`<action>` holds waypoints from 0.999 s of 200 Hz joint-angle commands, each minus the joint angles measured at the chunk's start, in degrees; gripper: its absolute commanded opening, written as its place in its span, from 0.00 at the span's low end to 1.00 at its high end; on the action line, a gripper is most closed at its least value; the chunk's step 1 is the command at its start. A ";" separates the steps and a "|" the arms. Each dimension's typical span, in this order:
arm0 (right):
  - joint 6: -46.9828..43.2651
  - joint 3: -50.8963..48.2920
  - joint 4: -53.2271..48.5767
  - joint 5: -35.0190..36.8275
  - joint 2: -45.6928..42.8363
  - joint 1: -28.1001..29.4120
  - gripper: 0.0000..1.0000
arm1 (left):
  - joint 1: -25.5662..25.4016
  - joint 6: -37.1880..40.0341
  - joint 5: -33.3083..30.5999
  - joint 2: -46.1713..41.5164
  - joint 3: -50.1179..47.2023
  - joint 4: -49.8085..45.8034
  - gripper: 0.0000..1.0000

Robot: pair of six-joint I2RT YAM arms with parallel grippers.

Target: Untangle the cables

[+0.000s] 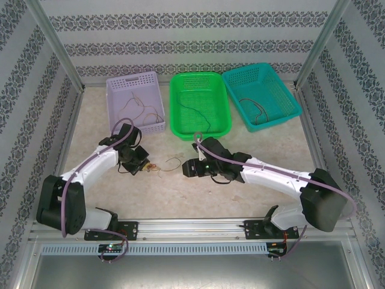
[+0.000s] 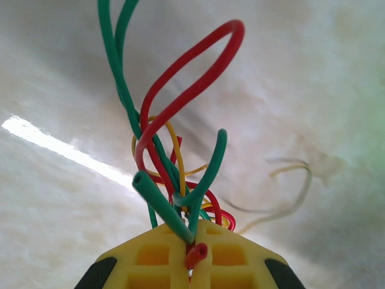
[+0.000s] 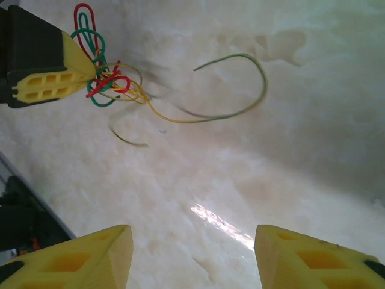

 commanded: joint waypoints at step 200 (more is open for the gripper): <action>16.96 11.79 15.00 -8.67 17.37 -2.08 0.31 | -10.57 -5.67 4.25 -5.16 5.51 8.29 0.00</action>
